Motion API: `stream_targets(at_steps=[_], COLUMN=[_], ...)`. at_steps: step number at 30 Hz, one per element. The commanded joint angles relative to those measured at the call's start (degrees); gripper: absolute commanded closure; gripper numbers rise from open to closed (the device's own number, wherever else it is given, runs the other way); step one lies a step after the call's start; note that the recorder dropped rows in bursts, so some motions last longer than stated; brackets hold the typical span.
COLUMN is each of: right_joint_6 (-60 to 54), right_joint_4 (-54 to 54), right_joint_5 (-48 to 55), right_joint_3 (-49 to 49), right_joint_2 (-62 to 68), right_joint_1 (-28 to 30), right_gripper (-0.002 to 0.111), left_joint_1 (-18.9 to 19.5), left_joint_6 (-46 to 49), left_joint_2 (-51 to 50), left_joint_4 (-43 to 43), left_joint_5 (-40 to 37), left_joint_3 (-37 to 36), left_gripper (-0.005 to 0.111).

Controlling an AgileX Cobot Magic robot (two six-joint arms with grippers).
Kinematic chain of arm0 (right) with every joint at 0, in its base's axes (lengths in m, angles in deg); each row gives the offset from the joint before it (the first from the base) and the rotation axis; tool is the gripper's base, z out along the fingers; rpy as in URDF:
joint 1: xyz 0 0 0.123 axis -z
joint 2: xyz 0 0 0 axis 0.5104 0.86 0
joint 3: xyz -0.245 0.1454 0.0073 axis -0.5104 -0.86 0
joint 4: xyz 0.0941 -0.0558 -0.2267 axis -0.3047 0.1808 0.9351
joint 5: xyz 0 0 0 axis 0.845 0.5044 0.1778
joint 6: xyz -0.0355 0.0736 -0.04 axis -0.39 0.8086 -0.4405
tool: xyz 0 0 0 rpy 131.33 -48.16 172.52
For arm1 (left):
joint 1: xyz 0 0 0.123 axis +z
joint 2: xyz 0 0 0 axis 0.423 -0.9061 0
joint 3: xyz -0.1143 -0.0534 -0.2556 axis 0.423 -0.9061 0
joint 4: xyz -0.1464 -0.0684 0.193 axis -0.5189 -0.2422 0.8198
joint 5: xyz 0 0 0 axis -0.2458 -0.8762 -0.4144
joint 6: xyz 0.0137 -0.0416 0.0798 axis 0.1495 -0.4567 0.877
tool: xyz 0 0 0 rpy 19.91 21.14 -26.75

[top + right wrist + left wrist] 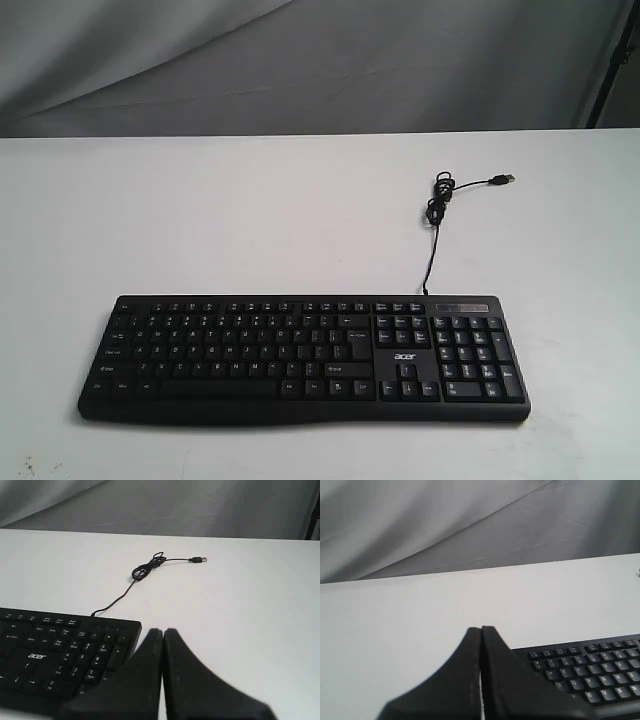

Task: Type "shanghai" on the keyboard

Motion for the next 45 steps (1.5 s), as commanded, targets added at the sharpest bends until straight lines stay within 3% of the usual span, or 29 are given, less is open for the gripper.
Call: stream_targets(at_steps=[1,22,28,31,34,38,40,41,43,45], right_joint_6=[0.1,0.1,0.1,0.1,0.1,8.8,11.4,9.9,7.8,6.0], right_joint_4=[0.4,-0.3,-0.3,-1.9,-4.3,-9.8,-11.7,-11.7,-15.0,-18.5], right_joint_5=[-0.1,0.4,6.2,13.8,14.3,17.3,17.9,18.5,17.6,17.6], right_joint_3=[-0.2,0.3,16.0,27.9,33.3,36.8,38.8,41.3,46.3,50.4], right_joint_2=[-0.2,-0.2,4.9,15.5,26.6,38.1,41.7,45.7,52.1,57.0], right_joint_1=[0.4,0.4,0.4,0.4,0.2,-10.0,-18.8,-26.9,-37.8,-41.6], right_gripper=[0.108,0.108,0.108,0.108,0.108,0.108,0.108,0.108,0.108,0.108], left_joint_1=[-0.2,-0.2,-0.2,-0.2,-0.2,-0.2,-0.2,-0.2,-0.2,-0.2], left_joint_6=[-0.2,-0.2,-0.2,-0.2,-0.2,-0.2,-0.2,-0.2,-0.2,-0.2], left_joint_2=[0.2,0.2,0.2,0.2,0.2,0.2,0.2,0.2,0.2,0.2], left_joint_4=[0.3,0.3,0.3,0.3,0.3,0.3,0.3,0.3,0.3,0.3], left_joint_5=[0.3,0.3,0.3,0.3,0.3,0.3,0.3,0.3,0.3,0.3], left_joint_3=[-0.2,-0.2,-0.2,-0.2,-0.2,-0.2,-0.2,-0.2,-0.2,-0.2], left_gripper=[0.107,0.107,0.107,0.107,0.107,0.107,0.107,0.107,0.107,0.107])
